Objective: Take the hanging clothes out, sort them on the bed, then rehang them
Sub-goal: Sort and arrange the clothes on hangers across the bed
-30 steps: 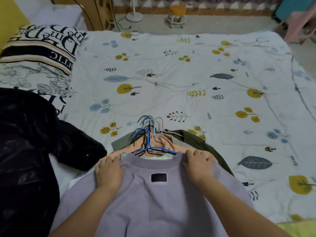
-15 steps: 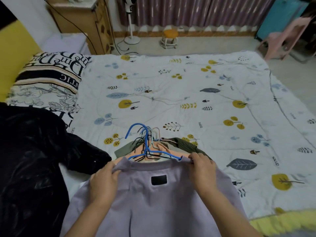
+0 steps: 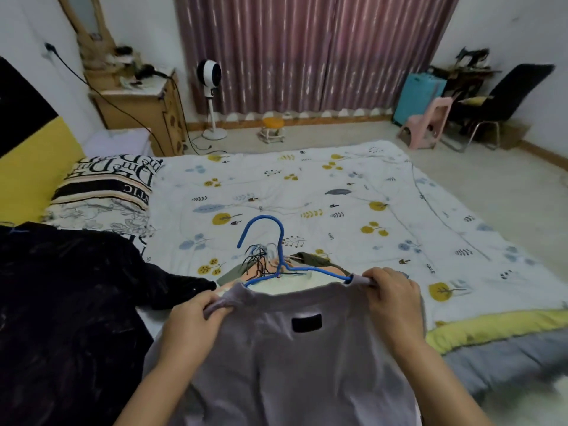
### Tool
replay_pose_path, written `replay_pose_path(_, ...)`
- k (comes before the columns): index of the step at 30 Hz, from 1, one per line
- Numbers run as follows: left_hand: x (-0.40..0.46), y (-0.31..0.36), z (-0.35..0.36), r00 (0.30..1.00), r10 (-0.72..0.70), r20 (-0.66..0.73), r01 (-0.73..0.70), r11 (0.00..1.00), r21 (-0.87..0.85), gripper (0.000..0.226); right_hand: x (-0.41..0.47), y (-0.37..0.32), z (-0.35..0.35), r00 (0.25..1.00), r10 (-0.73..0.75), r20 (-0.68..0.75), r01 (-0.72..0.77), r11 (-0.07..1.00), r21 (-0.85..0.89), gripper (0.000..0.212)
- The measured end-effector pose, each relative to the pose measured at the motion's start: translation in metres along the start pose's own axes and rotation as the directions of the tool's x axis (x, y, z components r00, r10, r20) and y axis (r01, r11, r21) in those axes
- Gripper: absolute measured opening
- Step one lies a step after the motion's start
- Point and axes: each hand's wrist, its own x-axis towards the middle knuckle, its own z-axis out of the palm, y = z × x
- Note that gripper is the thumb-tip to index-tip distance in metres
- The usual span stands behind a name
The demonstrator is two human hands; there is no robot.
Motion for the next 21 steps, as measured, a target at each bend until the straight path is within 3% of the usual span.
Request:
replay_pose_path(13, -0.114, 0.045, -0.049, 0.958, 0.272, 0.086, -0.269, 0.962, -0.048, 0.031, -0.108, 0.008, -0.144, 0.987, 0.103, -0.122, -0.094, 0.992, 0.081, 0.014)
replay_pose_path(17, -0.138, 0.064, -0.039, 0.940, 0.312, 0.141, -0.304, 0.950, -0.077, 0.030, -0.135, 0.033, -0.175, 0.982, 0.153, -0.111, -0.143, 0.985, 0.098, 0.019)
replay_pose_path(21, -0.162, 0.092, -0.018, 0.918, 0.336, 0.212, -0.316, 0.941, -0.122, 0.016, -0.156, 0.065, -0.205, 0.972, 0.198, -0.123, -0.182, 0.975, 0.131, 0.014)
